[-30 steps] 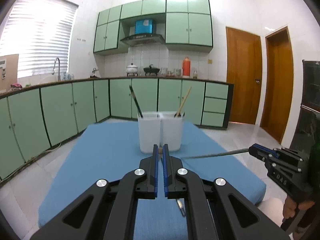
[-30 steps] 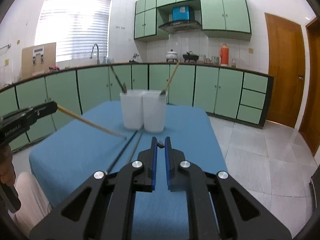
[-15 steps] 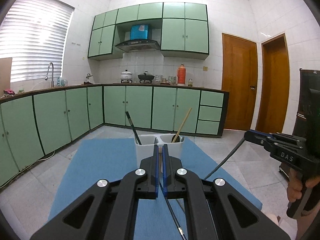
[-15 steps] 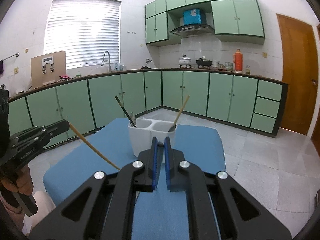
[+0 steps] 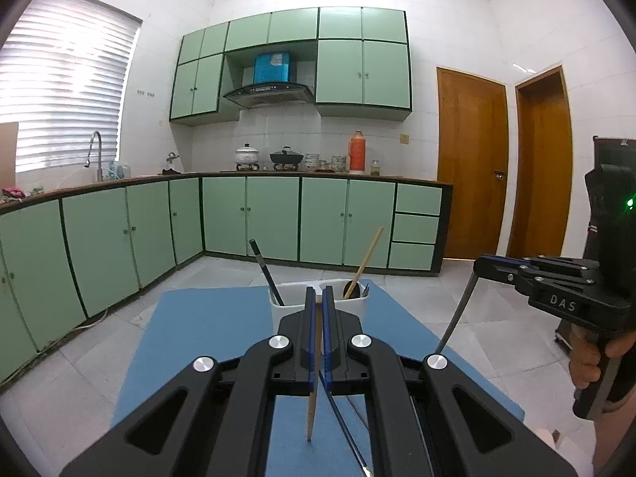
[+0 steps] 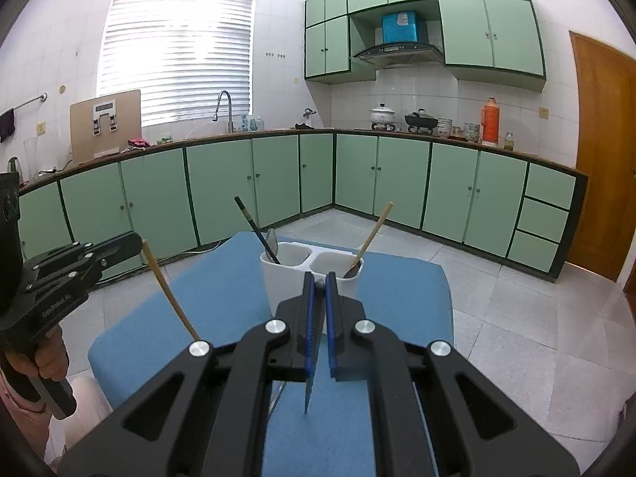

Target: Organize utensils

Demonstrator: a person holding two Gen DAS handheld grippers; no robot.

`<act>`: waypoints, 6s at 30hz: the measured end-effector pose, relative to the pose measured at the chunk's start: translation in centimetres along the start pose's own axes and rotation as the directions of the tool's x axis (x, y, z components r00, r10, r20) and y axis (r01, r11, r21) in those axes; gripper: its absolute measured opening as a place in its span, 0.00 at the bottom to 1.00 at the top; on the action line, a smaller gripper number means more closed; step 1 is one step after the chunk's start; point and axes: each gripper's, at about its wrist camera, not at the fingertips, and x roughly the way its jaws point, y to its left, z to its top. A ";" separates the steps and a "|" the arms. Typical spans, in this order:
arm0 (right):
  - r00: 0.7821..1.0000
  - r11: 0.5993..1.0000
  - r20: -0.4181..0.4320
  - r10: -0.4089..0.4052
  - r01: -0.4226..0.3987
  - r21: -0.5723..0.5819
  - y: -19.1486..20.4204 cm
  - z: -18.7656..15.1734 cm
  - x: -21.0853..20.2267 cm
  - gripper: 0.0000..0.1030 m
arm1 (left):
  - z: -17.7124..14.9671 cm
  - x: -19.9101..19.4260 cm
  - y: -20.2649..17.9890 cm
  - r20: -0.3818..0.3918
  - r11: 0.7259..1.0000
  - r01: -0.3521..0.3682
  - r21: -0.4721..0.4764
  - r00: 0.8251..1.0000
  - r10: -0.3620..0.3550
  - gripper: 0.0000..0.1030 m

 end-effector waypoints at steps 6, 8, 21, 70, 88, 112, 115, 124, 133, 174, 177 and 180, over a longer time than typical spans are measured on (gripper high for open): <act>1.000 1.000 0.004 -0.012 0.012 -0.013 0.4 -0.2 -0.3 0.04 | -0.7 0.2 0.3 -0.052 1.000 -0.006 -0.012 0.999 0.005 0.02; 1.000 1.000 0.004 -0.011 0.011 -0.016 0.6 -0.2 -0.3 0.04 | -0.8 0.2 0.5 -0.057 1.000 -0.005 -0.016 0.998 0.005 0.02; 1.000 1.000 0.005 -0.011 0.011 -0.029 1.1 -0.2 -0.4 0.04 | -1.2 -0.5 0.8 -0.062 0.995 -0.059 -0.079 0.997 0.055 0.44; 1.000 1.000 0.025 -0.012 0.013 -0.016 0.9 0.0 -0.3 0.05 | -7.7 4.1 8.7 -0.279 0.986 -0.150 -0.071 0.952 0.125 0.00; 1.000 1.000 0.030 -0.010 0.010 -0.019 1.0 0.0 -0.1 0.05 | -12.6 2.9 14.7 -0.400 0.947 -0.256 -0.193 0.902 0.162 0.81; 1.000 1.000 0.025 -0.014 0.014 -0.001 0.9 -0.2 -0.5 0.05 | -18.8 -2.9 13.9 -0.443 0.967 -0.209 -0.147 0.888 0.124 0.52; 1.000 1.000 0.026 -0.014 0.014 0.002 0.9 -0.3 -0.6 0.05 | -18.8 -2.7 14.0 -0.438 0.970 -0.188 -0.157 0.893 0.102 0.39; 1.000 1.000 0.026 -0.014 0.014 0.006 0.8 -0.3 -0.6 0.05 | -19.1 -2.7 12.9 -0.433 0.981 -0.130 -0.144 0.900 0.056 0.20; 1.000 1.000 0.027 -0.016 0.016 0.012 0.7 -0.3 -0.6 0.05 | -19.1 -2.5 10.4 -0.411 0.986 -0.089 -0.141 0.911 0.024 0.10; 0.988 0.999 0.147 0.039 -0.041 0.006 -0.7 6.2 -1.3 0.04 | 4.8 -1.9 3.8 0.057 0.996 0.056 0.066 0.997 -0.060 0.06; 0.984 0.999 0.176 0.037 -0.039 0.005 -0.9 7.9 -1.3 0.04 | 6.7 -2.3 3.0 0.104 0.995 0.065 0.080 0.992 -0.074 0.06; 0.977 1.000 0.209 0.027 -0.030 0.009 -1.4 10.0 -1.0 0.04 | 8.7 -2.4 2.2 0.155 0.994 0.065 0.093 0.985 -0.079 0.06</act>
